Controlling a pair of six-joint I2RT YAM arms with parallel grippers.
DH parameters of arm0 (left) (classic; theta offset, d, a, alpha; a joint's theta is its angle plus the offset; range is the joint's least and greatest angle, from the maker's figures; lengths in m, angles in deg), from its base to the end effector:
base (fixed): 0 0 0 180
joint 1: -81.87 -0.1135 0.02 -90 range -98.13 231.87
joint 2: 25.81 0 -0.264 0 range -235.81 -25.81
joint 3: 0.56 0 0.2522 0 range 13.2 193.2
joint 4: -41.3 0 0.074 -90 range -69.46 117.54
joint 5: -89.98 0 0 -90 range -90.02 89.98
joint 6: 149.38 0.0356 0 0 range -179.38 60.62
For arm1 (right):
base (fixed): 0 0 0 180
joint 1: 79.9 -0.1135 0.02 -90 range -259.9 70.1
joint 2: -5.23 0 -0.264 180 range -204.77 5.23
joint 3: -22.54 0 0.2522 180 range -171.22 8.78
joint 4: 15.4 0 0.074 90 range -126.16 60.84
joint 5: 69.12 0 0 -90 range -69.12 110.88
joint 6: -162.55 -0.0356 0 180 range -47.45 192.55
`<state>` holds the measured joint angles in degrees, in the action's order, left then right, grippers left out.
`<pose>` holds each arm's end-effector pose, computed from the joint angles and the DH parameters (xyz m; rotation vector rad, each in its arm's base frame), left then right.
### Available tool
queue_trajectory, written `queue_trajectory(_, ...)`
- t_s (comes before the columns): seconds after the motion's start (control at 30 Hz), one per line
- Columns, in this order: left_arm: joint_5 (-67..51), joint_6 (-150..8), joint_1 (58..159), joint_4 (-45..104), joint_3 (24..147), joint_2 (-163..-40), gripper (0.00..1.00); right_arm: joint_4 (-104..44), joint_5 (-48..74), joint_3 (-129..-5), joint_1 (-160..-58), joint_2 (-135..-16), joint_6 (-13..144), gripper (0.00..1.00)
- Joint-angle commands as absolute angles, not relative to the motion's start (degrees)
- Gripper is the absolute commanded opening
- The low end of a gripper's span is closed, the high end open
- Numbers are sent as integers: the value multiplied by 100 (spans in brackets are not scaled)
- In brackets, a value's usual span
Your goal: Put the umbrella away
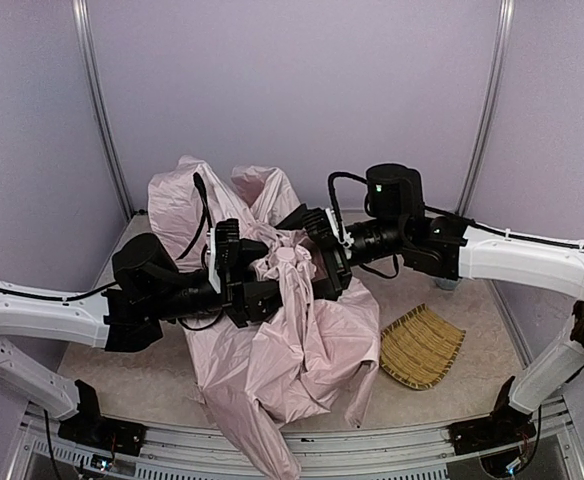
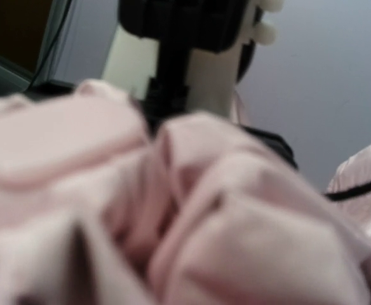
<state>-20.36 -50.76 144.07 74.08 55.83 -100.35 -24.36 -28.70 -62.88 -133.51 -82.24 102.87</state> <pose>0.1258 -0.2651 0.3165 1.0522 0.9314 -1.0179 0.1892 0.3024 0.3497 -1.6123 0.8284 1.0482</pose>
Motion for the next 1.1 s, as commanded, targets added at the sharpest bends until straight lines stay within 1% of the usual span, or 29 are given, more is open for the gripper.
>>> queue_trajectory(0.0,-1475,-4942,14380,8152,5813,-9984,3,-2744,-2429,-6434,-13506,-8197,10180,99)
queue_trajectory(0.1,-1277,-5042,14230,8231,5389,-9631,3,-2936,-1867,-6320,-13431,-7767,10301,100)
queue_trajectory(0.33,-896,-5614,13316,8309,4440,-8834,0,-3270,-1496,-6289,-12818,-6742,10078,100)
queue_trajectory(0.4,-675,-5639,13124,8326,4267,-8582,0,-3207,-1349,-6088,-12593,-6437,9943,100)
queue_trajectory(0.47,-474,-5639,12972,8315,4173,-8330,0,-3184,-1006,-5826,-12576,-6151,9864,100)
queue_trajectory(0.6,-502,-5531,12821,8222,4163,-7963,0,-2980,-856,-5162,-12578,-5847,9418,100)
queue_trajectory(0.7,-769,-5523,12825,8085,4260,-7867,0,-2819,-881,-4724,-12711,-5904,9210,100)
queue_trajectory(0.8,-1315,-5698,12874,8124,4352,-7952,0,-2433,-962,-4500,-12846,-6164,9099,100)
queue_trajectory(0.97,-1742,-5476,13572,8221,4595,-8458,0,-1640,-1118,-4867,-12874,-6687,9008,100)
queue_trajectory(1.07,-1969,-5250,14113,8375,4850,-8864,0,-1338,-1542,-5225,-12955,-7211,9031,100)
